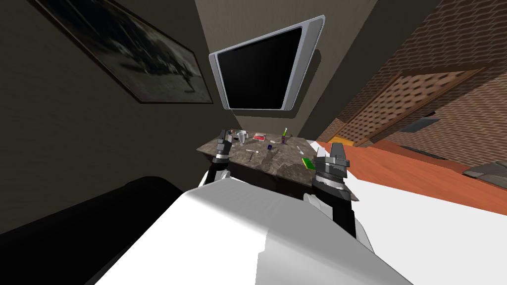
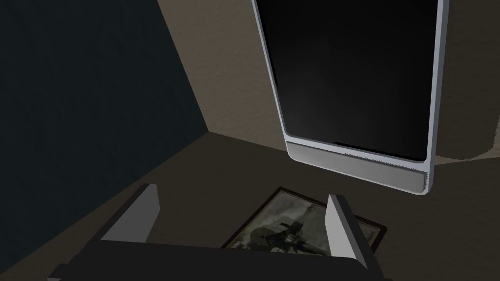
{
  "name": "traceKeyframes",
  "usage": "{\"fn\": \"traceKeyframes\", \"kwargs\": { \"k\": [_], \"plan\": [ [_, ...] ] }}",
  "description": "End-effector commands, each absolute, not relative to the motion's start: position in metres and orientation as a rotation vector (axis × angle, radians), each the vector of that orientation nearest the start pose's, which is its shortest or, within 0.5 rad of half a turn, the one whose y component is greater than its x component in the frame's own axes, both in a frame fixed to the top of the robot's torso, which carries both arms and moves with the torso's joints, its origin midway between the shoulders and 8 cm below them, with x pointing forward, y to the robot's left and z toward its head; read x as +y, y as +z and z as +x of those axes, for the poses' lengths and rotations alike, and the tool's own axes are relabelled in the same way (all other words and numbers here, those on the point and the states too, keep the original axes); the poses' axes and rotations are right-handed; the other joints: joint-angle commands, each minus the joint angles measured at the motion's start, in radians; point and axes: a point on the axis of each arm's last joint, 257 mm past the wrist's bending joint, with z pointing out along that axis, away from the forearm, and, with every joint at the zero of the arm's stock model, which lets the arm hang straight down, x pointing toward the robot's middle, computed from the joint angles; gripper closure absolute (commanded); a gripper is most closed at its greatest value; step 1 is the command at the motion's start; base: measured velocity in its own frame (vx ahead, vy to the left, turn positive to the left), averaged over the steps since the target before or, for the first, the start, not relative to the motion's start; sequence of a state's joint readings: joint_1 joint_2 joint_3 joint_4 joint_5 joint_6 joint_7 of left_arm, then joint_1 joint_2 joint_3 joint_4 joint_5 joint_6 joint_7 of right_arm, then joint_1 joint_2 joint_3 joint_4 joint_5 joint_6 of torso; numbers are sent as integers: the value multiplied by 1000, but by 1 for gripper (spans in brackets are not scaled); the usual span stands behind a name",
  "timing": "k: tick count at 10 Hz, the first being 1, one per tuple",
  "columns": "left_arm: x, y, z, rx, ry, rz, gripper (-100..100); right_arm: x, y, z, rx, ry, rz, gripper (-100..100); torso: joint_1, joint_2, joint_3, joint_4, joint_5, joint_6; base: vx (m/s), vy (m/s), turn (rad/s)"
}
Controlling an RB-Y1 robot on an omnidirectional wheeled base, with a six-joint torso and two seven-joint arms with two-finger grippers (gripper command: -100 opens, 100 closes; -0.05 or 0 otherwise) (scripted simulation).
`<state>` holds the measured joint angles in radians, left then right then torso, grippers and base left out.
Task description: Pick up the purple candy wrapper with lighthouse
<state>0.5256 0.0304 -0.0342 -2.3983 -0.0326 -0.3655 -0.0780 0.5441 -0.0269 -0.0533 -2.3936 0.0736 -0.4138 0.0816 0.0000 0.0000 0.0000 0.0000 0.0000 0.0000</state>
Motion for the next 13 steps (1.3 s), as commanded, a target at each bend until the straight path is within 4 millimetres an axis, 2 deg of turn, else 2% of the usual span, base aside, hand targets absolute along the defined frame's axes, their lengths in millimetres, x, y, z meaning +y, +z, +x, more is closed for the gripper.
{"fn": "traceKeyframes", "kwargs": {
  "k": [1,3,6,7,9,12,13],
  "plan": [
    [263,42,343,701,-1225,-621,0,-283,41,334,735,1124,545,-100,0,0,0,0,0,0,-108,-2,120],
    [263,42,343,701,-1225,-621,0,-280,33,338,778,1149,533,-100,-1,9,5,2,0,0,-152,-12,168],
    [263,42,343,701,-1225,-621,0,-278,16,345,858,1196,530,-100,-4,9,5,2,-1,0,-125,-38,216],
    [263,42,343,701,-1225,-621,0,-276,16,345,869,1196,519,-100,-4,8,5,2,-1,0,-75,-20,76],
    [263,42,343,701,-1225,-621,0,-277,0,351,933,1229,530,-100,-2,5,3,1,0,0,-75,-7,231],
    [263,42,343,701,-1225,-621,0,-275,-10,355,995,1243,515,-100,-2,5,3,1,0,0,-69,-6,138],
    [263,42,343,701,-1225,-621,0,-277,-21,358,1035,1256,526,-100,-2,4,2,1,0,0,-45,-6,232]
  ]
}}
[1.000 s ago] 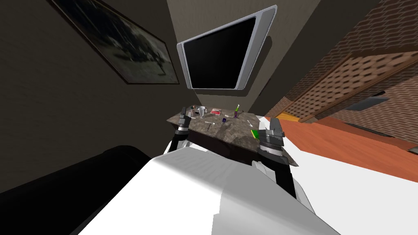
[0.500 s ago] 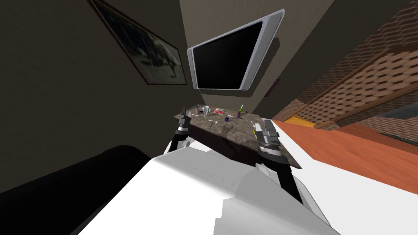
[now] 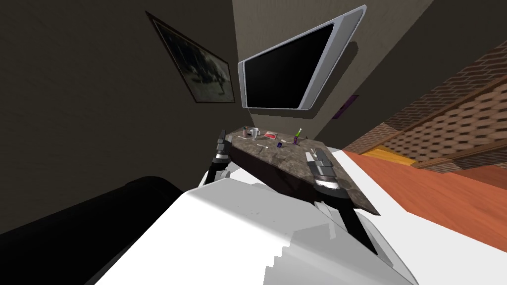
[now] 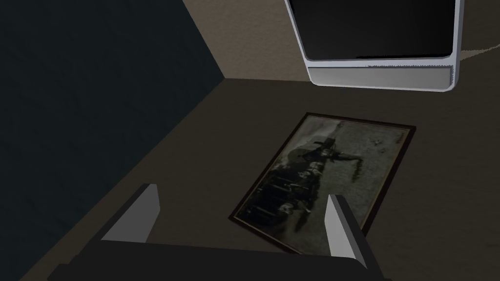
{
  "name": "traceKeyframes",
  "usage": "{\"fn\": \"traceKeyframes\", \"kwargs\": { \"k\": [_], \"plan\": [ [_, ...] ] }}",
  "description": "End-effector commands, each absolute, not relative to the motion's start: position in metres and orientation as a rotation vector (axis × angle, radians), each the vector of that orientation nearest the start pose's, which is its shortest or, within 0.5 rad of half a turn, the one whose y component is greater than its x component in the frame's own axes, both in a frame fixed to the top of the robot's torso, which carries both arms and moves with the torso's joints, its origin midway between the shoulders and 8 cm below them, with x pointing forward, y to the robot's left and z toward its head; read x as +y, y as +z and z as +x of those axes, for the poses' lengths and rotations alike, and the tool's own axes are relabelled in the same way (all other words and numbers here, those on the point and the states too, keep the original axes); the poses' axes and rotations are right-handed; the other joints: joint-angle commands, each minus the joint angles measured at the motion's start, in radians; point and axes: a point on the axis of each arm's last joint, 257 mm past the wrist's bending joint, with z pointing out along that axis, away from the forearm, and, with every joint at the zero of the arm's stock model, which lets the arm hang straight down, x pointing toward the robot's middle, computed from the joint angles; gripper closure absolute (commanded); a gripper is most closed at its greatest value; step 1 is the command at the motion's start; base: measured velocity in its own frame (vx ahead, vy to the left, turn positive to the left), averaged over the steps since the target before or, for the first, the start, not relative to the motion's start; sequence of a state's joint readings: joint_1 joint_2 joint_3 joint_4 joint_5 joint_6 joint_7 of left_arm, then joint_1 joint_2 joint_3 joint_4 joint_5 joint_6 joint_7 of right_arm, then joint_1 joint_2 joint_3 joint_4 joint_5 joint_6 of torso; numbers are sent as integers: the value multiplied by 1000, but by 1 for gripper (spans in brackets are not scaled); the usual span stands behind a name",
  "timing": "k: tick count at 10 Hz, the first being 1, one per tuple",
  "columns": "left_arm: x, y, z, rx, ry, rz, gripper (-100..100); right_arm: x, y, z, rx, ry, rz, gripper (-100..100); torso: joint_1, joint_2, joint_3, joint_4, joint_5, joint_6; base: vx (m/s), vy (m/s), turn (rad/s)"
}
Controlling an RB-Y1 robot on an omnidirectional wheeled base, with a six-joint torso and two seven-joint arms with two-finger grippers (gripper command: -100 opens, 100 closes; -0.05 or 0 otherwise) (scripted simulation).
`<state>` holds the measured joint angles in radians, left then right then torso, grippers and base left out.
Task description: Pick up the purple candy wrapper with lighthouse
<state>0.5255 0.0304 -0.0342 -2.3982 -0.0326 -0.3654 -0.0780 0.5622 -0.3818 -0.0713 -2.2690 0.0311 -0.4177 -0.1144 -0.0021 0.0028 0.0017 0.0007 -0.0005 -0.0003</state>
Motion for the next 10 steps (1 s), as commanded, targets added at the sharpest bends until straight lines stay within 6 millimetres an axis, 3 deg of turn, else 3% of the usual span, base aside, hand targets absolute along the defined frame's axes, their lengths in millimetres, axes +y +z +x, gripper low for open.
{"fn": "traceKeyframes", "kwargs": {
  "k": [1,7,8,9,10],
  "plan": [
    [263,42,343,701,-1225,-621,0,-276,-21,358,1044,1255,517,-100,0,0,0,0,0,0,-44,-11,121],
    [263,42,343,701,-1225,-621,0,-284,-59,366,1212,1273,536,-100,0,-1,-1,0,0,0,-43,-2,186],
    [263,42,343,701,-1225,-621,0,-290,-73,368,1253,1275,564,-100,0,-1,-1,0,0,1,-42,3,293],
    [263,42,343,701,-1225,-621,0,-289,-73,369,1273,1270,547,-100,0,-1,-1,0,0,0,-34,-4,121],
    [263,42,343,701,-1225,-621,0,-296,-88,370,1314,1268,581,-100,0,-1,-1,0,0,1,-35,12,228]
  ]
}}
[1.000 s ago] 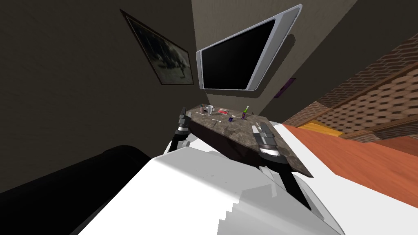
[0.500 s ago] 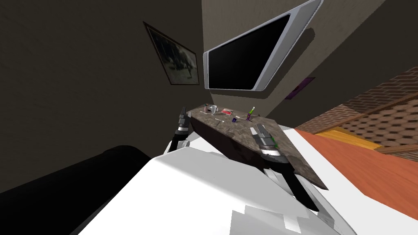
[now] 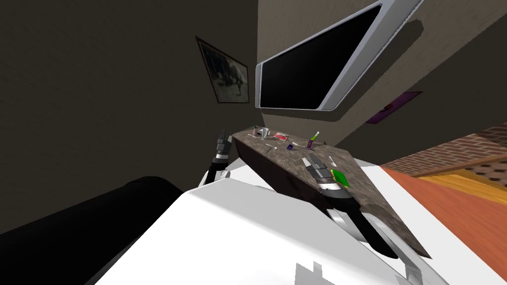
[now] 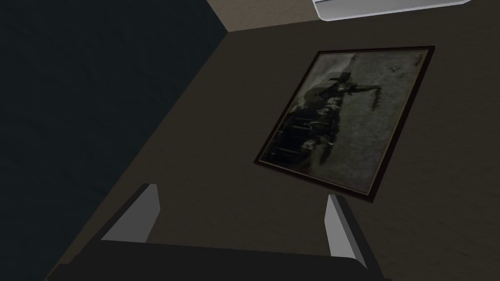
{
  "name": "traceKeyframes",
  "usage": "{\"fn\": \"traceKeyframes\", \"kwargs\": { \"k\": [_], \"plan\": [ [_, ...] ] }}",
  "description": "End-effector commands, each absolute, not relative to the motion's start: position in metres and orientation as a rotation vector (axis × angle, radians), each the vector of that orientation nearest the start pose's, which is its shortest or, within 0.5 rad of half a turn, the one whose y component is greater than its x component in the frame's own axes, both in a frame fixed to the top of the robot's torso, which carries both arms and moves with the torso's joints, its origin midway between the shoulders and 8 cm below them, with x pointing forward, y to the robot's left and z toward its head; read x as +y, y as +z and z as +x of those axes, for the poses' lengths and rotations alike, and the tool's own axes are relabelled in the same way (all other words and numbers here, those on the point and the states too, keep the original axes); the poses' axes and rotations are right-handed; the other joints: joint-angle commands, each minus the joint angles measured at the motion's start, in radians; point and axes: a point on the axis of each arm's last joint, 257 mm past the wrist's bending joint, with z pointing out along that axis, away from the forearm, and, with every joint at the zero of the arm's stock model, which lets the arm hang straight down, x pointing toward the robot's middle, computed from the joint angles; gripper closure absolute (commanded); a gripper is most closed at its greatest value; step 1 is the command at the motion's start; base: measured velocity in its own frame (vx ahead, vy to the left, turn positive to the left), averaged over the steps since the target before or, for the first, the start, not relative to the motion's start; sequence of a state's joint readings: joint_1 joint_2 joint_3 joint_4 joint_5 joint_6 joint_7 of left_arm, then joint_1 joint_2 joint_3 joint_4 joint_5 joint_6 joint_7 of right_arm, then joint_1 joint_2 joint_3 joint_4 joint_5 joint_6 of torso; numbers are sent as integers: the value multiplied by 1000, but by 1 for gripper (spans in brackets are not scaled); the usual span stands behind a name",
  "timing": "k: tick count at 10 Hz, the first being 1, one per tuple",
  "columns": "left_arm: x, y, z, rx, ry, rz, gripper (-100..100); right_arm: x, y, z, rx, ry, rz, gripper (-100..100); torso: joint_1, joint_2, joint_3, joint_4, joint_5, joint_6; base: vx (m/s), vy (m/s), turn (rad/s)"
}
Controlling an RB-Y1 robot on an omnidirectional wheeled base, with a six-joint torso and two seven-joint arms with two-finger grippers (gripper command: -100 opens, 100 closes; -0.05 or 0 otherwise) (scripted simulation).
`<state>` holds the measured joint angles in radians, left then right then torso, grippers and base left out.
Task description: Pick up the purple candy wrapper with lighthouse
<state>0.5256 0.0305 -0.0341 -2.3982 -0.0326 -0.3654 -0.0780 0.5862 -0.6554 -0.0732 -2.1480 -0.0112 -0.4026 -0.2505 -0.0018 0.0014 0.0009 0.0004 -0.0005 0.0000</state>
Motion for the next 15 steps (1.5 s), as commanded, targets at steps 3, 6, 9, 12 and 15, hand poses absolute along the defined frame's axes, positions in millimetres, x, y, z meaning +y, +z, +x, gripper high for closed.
{"fn": "traceKeyframes", "kwargs": {
  "k": [3,6,9,12,15],
  "plan": [
    [263,42,343,701,-1225,-621,0,-302,-104,372,1404,1249,575,-100,0,-1,-1,0,0,0,-19,5,171],
    [263,42,343,701,-1224,-621,0,-323,-138,372,1512,1211,640,-100,0,-2,-1,0,0,1,-10,10,239],
    [263,42,343,701,-1225,-621,0,-335,-156,371,1606,1167,638,-100,0,-3,-1,-1,0,0,2,11,167],
    [263,42,343,702,-1224,-621,0,-365,-194,363,1722,1088,711,-100,0,-3,-2,-1,0,1,15,13,195],
    [263,42,343,701,-1225,-621,0,-383,-211,358,1815,1020,712,-100,0,-4,-3,-1,0,0,26,11,170]
  ]
}}
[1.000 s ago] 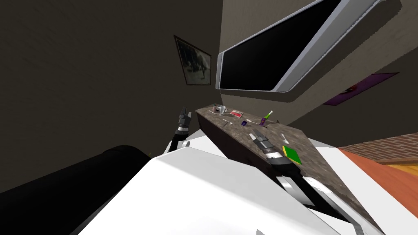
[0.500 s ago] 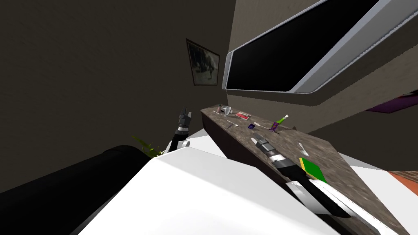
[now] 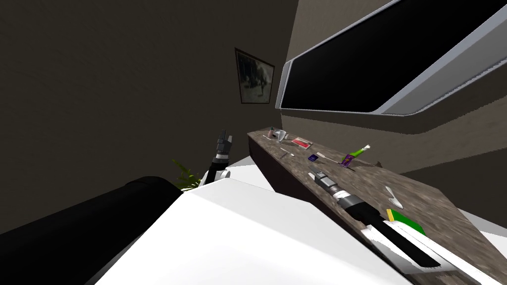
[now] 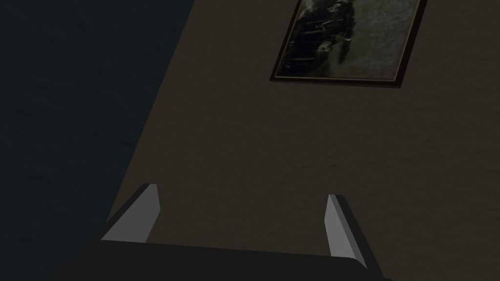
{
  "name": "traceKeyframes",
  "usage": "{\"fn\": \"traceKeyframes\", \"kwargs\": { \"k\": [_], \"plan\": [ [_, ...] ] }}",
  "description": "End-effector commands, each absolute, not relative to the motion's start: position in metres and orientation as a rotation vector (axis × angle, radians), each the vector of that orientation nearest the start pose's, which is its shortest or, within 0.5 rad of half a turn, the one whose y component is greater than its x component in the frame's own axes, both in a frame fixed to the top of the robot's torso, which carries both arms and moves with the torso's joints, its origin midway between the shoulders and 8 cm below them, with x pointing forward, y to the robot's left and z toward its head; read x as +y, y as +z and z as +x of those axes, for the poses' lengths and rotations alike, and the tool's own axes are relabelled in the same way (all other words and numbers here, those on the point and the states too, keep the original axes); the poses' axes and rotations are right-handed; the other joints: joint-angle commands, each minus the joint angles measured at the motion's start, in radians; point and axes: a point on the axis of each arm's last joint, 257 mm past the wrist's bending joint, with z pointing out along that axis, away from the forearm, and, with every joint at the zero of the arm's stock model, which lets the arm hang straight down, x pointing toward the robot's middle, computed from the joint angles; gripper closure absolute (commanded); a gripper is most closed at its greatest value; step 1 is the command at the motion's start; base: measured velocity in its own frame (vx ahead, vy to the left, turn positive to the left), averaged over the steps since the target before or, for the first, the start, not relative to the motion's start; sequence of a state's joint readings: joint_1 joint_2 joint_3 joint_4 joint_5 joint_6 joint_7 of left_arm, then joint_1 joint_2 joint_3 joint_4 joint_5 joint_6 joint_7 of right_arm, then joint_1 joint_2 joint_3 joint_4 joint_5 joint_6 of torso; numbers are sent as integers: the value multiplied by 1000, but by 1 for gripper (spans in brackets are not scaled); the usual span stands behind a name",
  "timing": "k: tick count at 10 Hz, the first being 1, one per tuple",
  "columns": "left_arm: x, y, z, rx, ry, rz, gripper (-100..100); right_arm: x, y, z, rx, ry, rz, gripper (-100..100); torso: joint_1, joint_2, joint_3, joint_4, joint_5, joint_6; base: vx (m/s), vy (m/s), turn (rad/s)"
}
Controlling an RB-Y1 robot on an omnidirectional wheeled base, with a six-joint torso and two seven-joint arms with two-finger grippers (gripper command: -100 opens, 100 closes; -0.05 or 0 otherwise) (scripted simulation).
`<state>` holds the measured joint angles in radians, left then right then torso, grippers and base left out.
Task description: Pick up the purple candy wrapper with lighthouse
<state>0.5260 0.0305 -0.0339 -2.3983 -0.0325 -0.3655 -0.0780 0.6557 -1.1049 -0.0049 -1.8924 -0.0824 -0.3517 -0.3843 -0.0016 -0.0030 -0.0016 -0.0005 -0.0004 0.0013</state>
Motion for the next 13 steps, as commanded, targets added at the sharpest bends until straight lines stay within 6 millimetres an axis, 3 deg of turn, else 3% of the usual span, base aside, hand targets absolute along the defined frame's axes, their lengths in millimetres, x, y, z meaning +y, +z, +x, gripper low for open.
{"fn": "traceKeyframes", "kwargs": {
  "k": [1,2,3,4,5,6,7,8,9,10,11,12,13],
  "plan": [
    [263,42,343,702,-1224,-621,0,-383,-210,359,1822,1016,704,-100,0,0,0,0,0,0,13,5,-24],
    [263,42,343,702,-1224,-621,0,-402,-229,351,1875,960,744,-100,0,1,1,0,0,0,26,13,196],
    [263,42,343,701,-1224,-621,0,-403,-228,352,1890,951,728,-100,0,0,0,0,0,-1,31,7,148],
    [263,42,343,702,-1224,-621,0,-423,-246,342,1941,890,768,-100,0,0,0,0,0,0,46,15,235],
    [263,42,343,702,-1224,-621,0,-424,-244,343,1956,880,750,-100,0,-1,-1,0,0,-1,45,7,113],
    [263,42,343,702,-1224,-621,0,-445,-262,332,2005,814,789,-100,0,-1,-1,0,0,0,51,6,182],
    [263,42,343,702,-1224,-621,0,-446,-260,333,2020,803,770,-100,0,-1,-1,0,0,0,42,2,109],
    [263,42,343,702,-1224,-621,0,-468,-275,320,2069,731,803,-100,0,-1,-1,0,0,0,66,7,191],
    [263,42,343,702,-1224,-621,0,-469,-273,321,2081,722,788,-100,0,-2,-1,-1,0,-1,59,1,106],
    [263,42,343,702,-1224,-621,0,-493,-286,308,2130,643,815,-100,0,-2,-1,-1,0,0,61,3,194],
    [263,42,343,702,-1224,-621,0,-494,-285,309,2138,636,803,-100,0,-2,-1,-1,0,-1,50,-2,103],
    [263,42,343,702,-1224,-621,0,-517,-296,294,2185,554,825,-100,0,-2,-1,0,0,0,62,3,148],
    [263,42,343,702,-1224,-621,0,-518,-294,295,2192,548,815,-100,0,-2,-1,0,0,0,57,-1,107]
  ]
}}
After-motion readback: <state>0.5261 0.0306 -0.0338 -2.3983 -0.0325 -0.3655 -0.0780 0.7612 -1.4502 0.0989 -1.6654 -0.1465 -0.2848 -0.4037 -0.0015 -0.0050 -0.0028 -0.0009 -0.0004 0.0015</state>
